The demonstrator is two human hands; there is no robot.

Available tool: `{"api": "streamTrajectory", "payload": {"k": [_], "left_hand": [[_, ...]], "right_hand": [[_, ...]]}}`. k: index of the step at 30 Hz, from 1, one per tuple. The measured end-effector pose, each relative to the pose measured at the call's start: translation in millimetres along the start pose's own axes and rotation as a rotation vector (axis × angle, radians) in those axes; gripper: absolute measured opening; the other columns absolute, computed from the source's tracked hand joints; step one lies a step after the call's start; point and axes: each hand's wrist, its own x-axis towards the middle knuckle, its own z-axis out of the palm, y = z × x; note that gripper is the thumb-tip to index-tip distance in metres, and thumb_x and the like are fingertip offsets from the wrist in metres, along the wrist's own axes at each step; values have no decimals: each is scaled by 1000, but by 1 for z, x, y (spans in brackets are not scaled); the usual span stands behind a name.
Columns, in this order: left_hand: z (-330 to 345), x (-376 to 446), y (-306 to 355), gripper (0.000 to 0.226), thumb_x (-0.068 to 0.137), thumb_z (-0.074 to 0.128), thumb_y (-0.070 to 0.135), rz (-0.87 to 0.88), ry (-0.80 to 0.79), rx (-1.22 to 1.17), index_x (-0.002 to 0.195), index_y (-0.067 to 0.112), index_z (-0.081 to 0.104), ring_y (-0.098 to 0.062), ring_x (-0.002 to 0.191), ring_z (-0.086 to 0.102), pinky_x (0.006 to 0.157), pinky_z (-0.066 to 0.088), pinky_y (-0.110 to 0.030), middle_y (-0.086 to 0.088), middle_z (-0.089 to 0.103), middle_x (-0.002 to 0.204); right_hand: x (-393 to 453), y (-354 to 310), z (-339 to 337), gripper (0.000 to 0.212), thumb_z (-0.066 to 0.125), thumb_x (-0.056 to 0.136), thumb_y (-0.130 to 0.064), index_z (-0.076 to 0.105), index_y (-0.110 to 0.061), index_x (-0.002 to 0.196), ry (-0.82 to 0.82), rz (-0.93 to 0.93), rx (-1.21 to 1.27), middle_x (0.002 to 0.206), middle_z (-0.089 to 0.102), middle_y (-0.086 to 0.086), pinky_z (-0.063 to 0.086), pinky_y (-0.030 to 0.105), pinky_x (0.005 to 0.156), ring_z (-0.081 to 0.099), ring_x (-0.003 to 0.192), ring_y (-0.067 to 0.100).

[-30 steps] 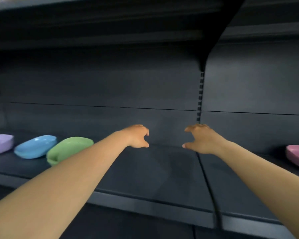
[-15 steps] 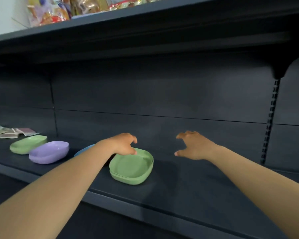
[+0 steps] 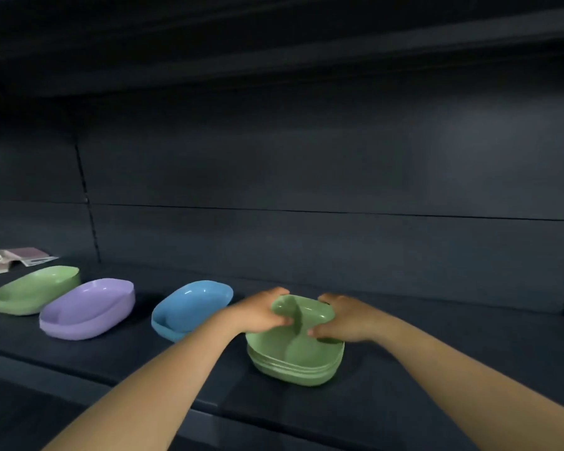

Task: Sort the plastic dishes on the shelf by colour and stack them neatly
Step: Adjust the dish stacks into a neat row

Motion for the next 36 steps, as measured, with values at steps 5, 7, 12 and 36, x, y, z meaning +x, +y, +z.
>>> {"api": "streamTrajectory", "payload": {"k": [5, 7, 12, 36], "left_hand": [[21, 4, -15, 63, 84, 68, 29, 15, -5, -236, 139, 30, 36, -12, 117, 50, 96, 41, -22, 7, 50, 134], [24, 6, -17, 64, 82, 70, 26, 11, 18, -326, 138, 29, 38, -11, 115, 52, 95, 42, -22, 8, 53, 130], [30, 9, -21, 57, 78, 73, 21, -24, 36, -508, 127, 27, 44, -12, 102, 56, 85, 46, -24, 8, 57, 114], [92, 18, 227, 35, 75, 74, 1, 126, 75, -1155, 104, 11, 59, -25, 91, 66, 77, 52, -35, -8, 68, 102]], "right_hand": [[-3, 3, 14, 55, 77, 71, -37, 53, -19, 117, 66, 120, 169, 110, 60, -5, 44, 20, 71, 59, 98, 11], [-5, 4, 18, 49, 80, 69, -30, 56, -16, 109, 96, 205, 307, 105, 65, -1, 49, 21, 68, 62, 91, 12], [-10, 2, 25, 34, 78, 71, -7, 68, -11, 103, 107, 324, 591, 94, 73, 4, 54, 25, 69, 67, 80, 13], [-155, 151, -74, 44, 74, 72, 8, 61, 0, 113, 775, 343, 1155, 104, 70, 17, 56, 42, 80, 68, 92, 33]]}}
